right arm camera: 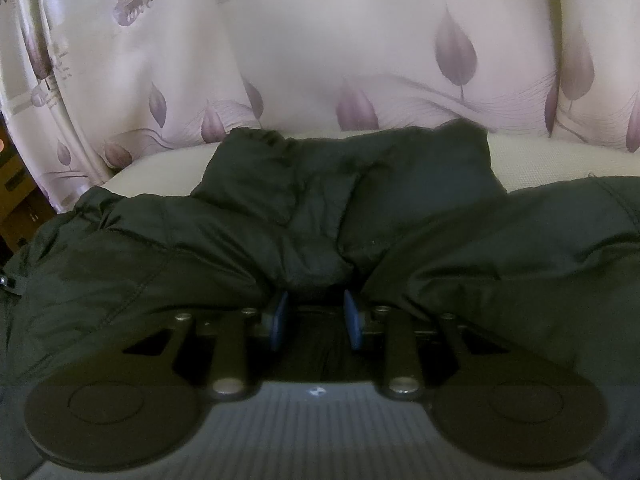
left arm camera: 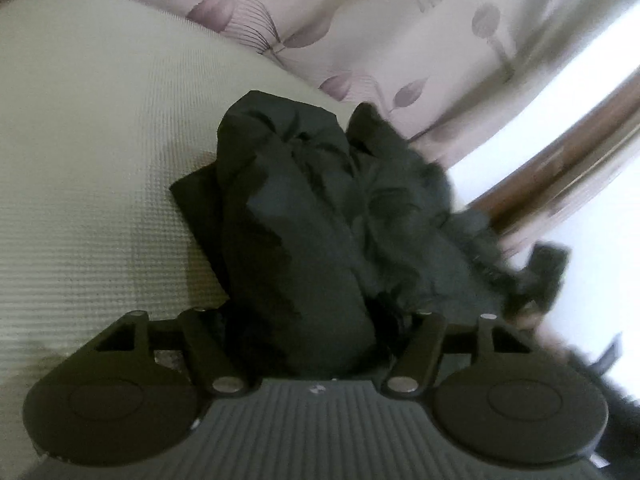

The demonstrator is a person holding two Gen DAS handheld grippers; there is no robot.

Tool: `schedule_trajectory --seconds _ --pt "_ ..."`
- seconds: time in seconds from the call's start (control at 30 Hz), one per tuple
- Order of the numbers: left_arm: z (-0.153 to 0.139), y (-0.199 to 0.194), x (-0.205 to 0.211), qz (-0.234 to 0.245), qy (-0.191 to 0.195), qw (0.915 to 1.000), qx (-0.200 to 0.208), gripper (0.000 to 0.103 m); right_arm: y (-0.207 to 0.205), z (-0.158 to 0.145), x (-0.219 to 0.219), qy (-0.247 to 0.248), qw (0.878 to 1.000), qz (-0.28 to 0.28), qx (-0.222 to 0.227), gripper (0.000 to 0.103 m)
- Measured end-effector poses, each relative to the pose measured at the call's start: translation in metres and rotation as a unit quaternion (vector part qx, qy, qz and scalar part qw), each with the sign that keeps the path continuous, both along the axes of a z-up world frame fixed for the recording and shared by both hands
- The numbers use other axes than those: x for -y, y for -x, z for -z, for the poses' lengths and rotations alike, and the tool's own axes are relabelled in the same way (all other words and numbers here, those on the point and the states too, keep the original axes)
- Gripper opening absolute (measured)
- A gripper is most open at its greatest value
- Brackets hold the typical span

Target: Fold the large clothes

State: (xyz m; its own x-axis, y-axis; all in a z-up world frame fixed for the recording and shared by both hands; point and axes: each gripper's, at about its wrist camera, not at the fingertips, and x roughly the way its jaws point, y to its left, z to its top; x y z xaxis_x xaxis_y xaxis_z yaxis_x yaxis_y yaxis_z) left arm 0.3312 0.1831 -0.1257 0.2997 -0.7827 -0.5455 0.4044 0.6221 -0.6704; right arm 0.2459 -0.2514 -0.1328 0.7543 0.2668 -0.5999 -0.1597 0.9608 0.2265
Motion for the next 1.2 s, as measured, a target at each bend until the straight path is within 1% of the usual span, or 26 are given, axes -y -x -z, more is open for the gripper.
schedule_trajectory --seconds 0.03,0.07,0.2,0.27,0.3,0.37,0.4,0.47,0.5,0.63,0.7,0.77,0.83,0.93,1.0,1.07,1.1,1.17,1.2 --pt "0.006 -0.004 -0.004 -0.005 0.027 0.9995 -0.017 0.065 0.001 0.000 0.000 0.001 1.000 0.001 0.002 0.029" --pt "0.011 -0.008 -0.006 -0.005 0.045 0.9987 -0.025 0.060 0.001 0.000 -0.001 0.001 1.000 0.001 0.004 0.029" --pt "0.021 -0.010 0.005 0.015 0.051 0.9985 0.009 0.052 0.004 0.001 -0.001 0.002 1.000 0.004 0.008 0.029" --pt "0.021 -0.010 0.007 0.005 0.057 0.9984 0.001 0.046 0.007 0.001 -0.003 0.005 1.000 0.009 0.012 0.029" --pt "0.021 -0.009 0.008 0.000 0.059 0.9982 -0.004 0.046 0.008 0.001 -0.003 0.006 1.000 0.011 0.014 0.029" --pt "0.020 -0.004 0.010 -0.015 0.062 0.9979 -0.011 0.041 0.010 0.000 -0.004 0.007 1.000 0.012 0.016 0.029" --pt "0.019 0.000 0.010 -0.021 0.064 0.9977 -0.008 0.040 0.010 0.000 -0.004 0.007 1.000 0.012 0.017 0.029" --pt "0.009 0.006 0.012 -0.041 0.073 0.9965 0.004 0.034 0.012 -0.001 -0.005 0.006 1.000 0.012 0.018 0.029" --pt "0.003 0.013 0.013 -0.052 0.081 0.9953 0.007 0.034 0.012 0.000 -0.004 0.006 1.000 0.011 0.019 0.029" --pt "-0.039 0.036 0.029 -0.052 0.085 0.9944 0.036 0.031 0.013 -0.001 -0.003 0.001 1.000 0.010 0.020 0.029" --pt "-0.065 0.048 0.045 -0.044 0.076 0.9948 0.051 0.031 0.014 -0.001 -0.001 -0.006 1.000 0.009 0.021 0.029" --pt "-0.089 0.059 0.066 -0.036 0.065 0.9956 0.056 0.031 0.015 0.000 0.003 -0.016 1.000 0.009 0.022 0.029" --pt "-0.110 0.069 0.089 -0.030 0.046 0.9967 0.060 0.031 0.016 0.000 0.007 -0.029 0.999 0.009 0.023 0.029" --pt "-0.132 0.083 0.127 -0.027 0.023 0.9980 0.053 0.031 0.016 0.000 0.012 -0.050 0.998 0.010 0.020 0.029" --pt "-0.142 0.090 0.150 -0.029 0.007 0.9985 0.045 0.031 0.022 -0.006 0.017 -0.070 0.997 0.020 0.024 0.030" --pt "-0.150 0.095 0.173 -0.024 -0.016 0.9986 0.045 0.031 0.042 -0.017 0.024 -0.085 0.994 0.035 0.061 0.031" --pt "-0.151 0.099 0.182 -0.025 -0.024 0.9985 0.043 0.031 0.057 -0.025 0.025 -0.081 0.993 0.035 0.082 0.032" --pt "-0.153 0.103 0.194 -0.023 -0.036 0.9983 0.039 0.031 0.079 -0.035 0.019 -0.068 0.992 -0.006 0.105 0.031" --pt "-0.154 0.104 0.201 -0.024 -0.039 0.9983 0.035 0.031 0.087 -0.036 0.012 -0.053 0.992 -0.036 0.105 0.031"
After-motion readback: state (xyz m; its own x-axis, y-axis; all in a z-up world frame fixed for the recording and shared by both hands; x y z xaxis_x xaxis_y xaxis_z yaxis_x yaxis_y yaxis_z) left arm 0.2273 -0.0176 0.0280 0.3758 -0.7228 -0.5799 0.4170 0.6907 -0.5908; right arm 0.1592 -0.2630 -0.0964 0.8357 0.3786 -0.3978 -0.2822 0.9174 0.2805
